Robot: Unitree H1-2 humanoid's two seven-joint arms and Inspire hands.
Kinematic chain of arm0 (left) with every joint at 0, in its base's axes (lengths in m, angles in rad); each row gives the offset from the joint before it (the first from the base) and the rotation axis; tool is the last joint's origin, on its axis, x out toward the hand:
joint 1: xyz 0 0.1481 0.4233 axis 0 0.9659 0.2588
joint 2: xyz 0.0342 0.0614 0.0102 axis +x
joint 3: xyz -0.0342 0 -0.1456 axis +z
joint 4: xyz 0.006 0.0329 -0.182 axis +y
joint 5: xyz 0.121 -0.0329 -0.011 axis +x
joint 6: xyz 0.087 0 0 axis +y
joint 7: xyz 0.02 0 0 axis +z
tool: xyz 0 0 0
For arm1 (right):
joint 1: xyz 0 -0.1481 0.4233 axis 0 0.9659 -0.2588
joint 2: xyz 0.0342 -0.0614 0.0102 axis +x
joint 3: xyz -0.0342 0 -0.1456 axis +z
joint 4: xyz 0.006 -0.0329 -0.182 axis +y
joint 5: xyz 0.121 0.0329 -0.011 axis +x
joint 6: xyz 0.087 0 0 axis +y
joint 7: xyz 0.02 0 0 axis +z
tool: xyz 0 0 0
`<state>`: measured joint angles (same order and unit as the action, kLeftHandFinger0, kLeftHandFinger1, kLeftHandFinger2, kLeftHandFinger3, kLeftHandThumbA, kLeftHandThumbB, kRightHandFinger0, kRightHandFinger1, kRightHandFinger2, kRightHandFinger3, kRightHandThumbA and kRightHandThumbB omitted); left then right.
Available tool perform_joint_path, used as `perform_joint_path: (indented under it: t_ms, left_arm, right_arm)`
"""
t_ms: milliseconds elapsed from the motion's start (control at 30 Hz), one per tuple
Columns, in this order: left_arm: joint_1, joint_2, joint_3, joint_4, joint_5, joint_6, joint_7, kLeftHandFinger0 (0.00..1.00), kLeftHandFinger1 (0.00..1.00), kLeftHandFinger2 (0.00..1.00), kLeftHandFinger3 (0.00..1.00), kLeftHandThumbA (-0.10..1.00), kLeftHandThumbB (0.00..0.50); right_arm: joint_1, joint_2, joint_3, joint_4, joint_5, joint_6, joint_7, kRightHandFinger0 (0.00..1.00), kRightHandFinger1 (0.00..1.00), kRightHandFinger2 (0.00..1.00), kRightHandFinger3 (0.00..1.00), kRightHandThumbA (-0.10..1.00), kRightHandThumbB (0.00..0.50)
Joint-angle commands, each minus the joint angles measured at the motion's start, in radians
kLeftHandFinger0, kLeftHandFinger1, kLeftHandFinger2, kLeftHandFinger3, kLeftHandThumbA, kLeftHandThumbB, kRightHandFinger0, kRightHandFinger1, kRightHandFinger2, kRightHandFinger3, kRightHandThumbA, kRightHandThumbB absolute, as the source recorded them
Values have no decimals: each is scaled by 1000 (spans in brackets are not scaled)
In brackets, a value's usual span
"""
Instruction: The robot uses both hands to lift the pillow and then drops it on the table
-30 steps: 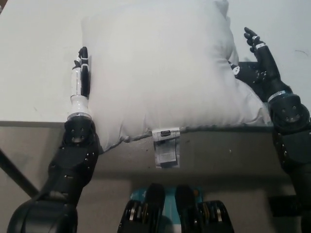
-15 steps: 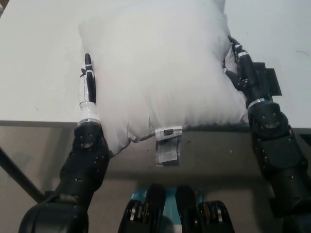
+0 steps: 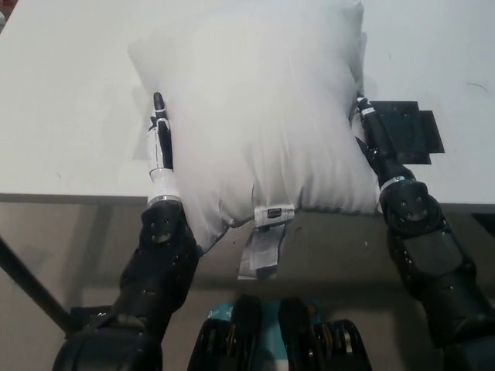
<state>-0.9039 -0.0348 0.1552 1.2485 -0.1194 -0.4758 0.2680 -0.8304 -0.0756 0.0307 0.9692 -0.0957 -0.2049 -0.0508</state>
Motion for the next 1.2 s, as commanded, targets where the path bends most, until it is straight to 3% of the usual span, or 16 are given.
perform_joint_path:
  t_ms: [0, 200, 233, 300, 333, 367, 433, 467, 533, 567, 600, 833, 933, 967, 1067, 1167]
  left_arm:
    - [-35, -125, -36, -34, 2, 6, -110, 1000, 1000, 1000, 1000, 1000, 133]
    - [-14, -135, -85, -198, 17, 6, -119, 1000, 1000, 1000, 1000, 1000, 99]
    - [-9, -127, -103, -269, 28, 6, -121, 1000, 1000, 1000, 1000, 1000, 84]
    - [-8, -113, -134, -374, 47, 6, -116, 1000, 1000, 1000, 1000, 1000, 72]
    - [-9, -106, -150, -445, 62, 6, -99, 1000, 1000, 1000, 1000, 1000, 80]
    - [-9, -101, -159, -482, 68, 6, -92, 1000, 1000, 1000, 1000, 1000, 57]
    - [-15, -93, -170, -543, 101, 7, -64, 1000, 1000, 1000, 1000, 1000, 66]
    - [-27, -76, -190, -645, 178, 37, -18, 1000, 1000, 1000, 1000, 1000, 84]
    - [-35, -66, -200, -726, 206, 75, -2, 1000, 1000, 1000, 1000, 1000, 115]
    - [-40, -61, -203, -749, 217, 80, 6, 1000, 1000, 1000, 1000, 1000, 118]
    - [-52, -54, -207, -826, 231, 99, 3, 1000, 1000, 1000, 1000, 1000, 122]
    - [-94, -60, -221, -1098, 246, 202, 1, 1000, 1000, 1000, 1000, 1000, 172]
    - [-107, -64, -225, -1165, 274, 238, 7, 1000, 1000, 1000, 1000, 1000, 199]
    - [-114, -71, -231, -1224, 291, 277, 6, 1000, 1000, 1000, 1000, 1000, 236]
    - [-119, -76, -238, -1271, 299, 295, 5, 1000, 1000, 1000, 1000, 1000, 243]
    - [-117, -99, -246, -1323, 324, 311, 15, 1000, 1000, 1000, 1000, 1000, 209]
  right_arm:
    - [-26, 118, 78, -24, -19, -21, 81, 1000, 1000, 1000, 1000, 1000, 228]
    - [5, 102, 125, -185, -40, -56, 55, 1000, 1000, 1000, 1000, 1000, 235]
    - [-1, 100, 126, -230, -39, -60, 48, 1000, 1000, 1000, 1000, 1000, 202]
    - [-11, 101, 122, -308, -27, -44, 42, 1000, 1000, 1000, 1000, 1000, 199]
    - [-21, 103, 120, -359, -22, -46, 36, 1000, 1000, 1000, 1000, 1000, 157]
    - [-27, 105, 119, -389, -20, -45, 34, 1000, 1000, 1000, 1000, 1000, 143]
    - [-40, 105, 121, -438, -27, -46, 25, 1000, 1000, 1000, 1000, 1000, 153]
    - [-62, 113, 118, -520, -35, -35, 3, 1000, 1000, 1000, 1000, 1000, 201]
    - [-77, 121, 118, -593, -35, -2, -9, 1000, 1000, 1000, 1000, 1000, 238]
    - [-84, 125, 117, -617, -31, 4, -11, 1000, 1000, 1000, 1000, 1000, 241]
    - [-98, 136, 115, -690, -29, 27, -21, 1000, 1000, 1000, 1000, 1000, 206]
    - [-138, 153, 116, -958, -43, 135, -50, 1000, 1000, 1000, 1000, 1000, 280]
    - [-158, 153, 119, -1023, -68, 168, -65, 1000, 1000, 1000, 1000, 1000, 267]
    - [-169, 151, 121, -1065, -101, 169, -79, 1000, 1000, 1000, 1000, 1000, 267]
    - [-180, 147, 125, -1107, -128, 196, -90, 1000, 1000, 1000, 1000, 1000, 288]
    - [-184, 155, 120, -1156, -114, 232, -96, 1000, 1000, 1000, 1000, 1000, 161]
